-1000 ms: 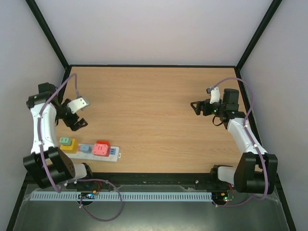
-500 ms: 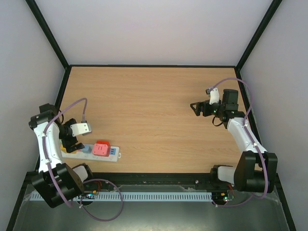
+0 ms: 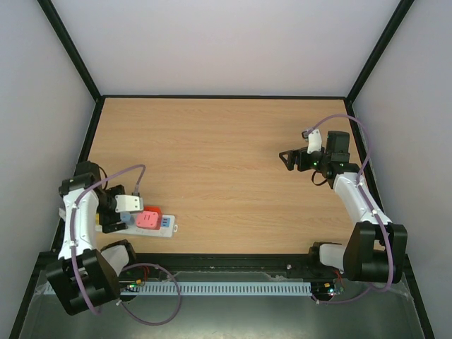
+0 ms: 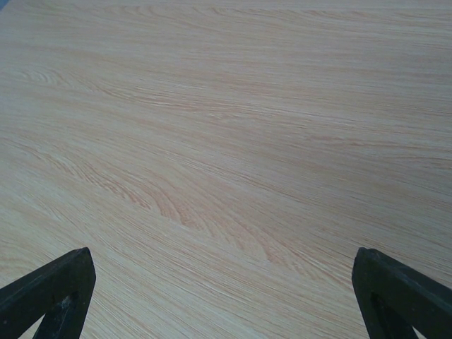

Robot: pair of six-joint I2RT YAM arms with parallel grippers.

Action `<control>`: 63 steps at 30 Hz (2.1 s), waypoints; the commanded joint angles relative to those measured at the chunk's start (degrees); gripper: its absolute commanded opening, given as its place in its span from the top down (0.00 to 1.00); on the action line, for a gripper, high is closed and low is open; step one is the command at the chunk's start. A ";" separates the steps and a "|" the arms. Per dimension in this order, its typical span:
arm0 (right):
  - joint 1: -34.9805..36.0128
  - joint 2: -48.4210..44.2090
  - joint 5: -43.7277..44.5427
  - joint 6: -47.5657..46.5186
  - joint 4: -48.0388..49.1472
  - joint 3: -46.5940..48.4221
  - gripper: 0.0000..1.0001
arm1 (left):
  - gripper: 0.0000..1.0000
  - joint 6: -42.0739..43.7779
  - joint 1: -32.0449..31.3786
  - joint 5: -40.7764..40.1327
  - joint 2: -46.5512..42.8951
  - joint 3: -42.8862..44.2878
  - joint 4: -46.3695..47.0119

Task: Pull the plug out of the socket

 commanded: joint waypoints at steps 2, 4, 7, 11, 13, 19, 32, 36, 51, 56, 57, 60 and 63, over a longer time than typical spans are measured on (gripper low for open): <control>0.32 -1.02 -0.44 -0.64 -1.08 0.02 0.02 | 0.00 -1.68 -4.43 -2.43 -1.07 -3.59 3.72; 0.33 -1.10 -0.19 -0.79 -1.09 0.00 0.02 | 0.00 -1.55 -5.41 -3.22 -1.11 -5.02 4.81; 0.33 -0.98 0.14 -0.86 -1.18 0.05 0.02 | 0.00 -0.08 -5.60 -4.05 -1.15 -7.19 6.12; 0.32 -0.86 0.08 -0.89 -1.18 0.07 0.02 | 0.00 1.34 -5.58 -4.67 -1.13 -9.22 7.41; 0.27 -0.76 0.09 -0.89 -1.26 0.02 0.02 | 0.00 1.69 -5.52 -4.81 -1.11 -9.94 7.97; 0.28 -0.67 0.11 -0.89 -1.27 0.06 0.02 | 0.00 2.83 -3.99 -2.41 -0.82 -10.68 10.63; 0.30 -0.84 0.16 -0.86 -1.18 -0.06 0.02 | 0.03 2.14 -3.77 3.11 0.63 -10.04 14.77; 0.33 -0.93 0.15 -0.86 -1.18 -0.12 0.02 | 0.07 1.39 -3.79 4.56 1.94 -9.28 15.41; 0.25 -0.93 0.45 -1.00 -1.09 -0.34 0.02 | 0.13 7.98 2.94 6.05 4.61 -2.96 5.58; 0.31 -0.67 0.17 -0.95 -1.09 -0.16 0.02 | 0.18 12.00 6.92 5.39 5.70 -1.22 3.11; 0.31 -0.67 0.15 -0.95 -1.09 -0.10 0.02 | 0.18 12.09 7.08 5.44 5.66 -1.48 3.12; 0.30 -0.82 0.16 -1.03 -1.18 -0.24 0.02 | 0.21 12.80 7.08 5.71 5.03 -2.90 3.27; 0.33 -0.84 0.17 -1.04 -1.18 -0.21 0.02 | 0.27 13.56 7.09 5.51 3.68 -4.99 4.49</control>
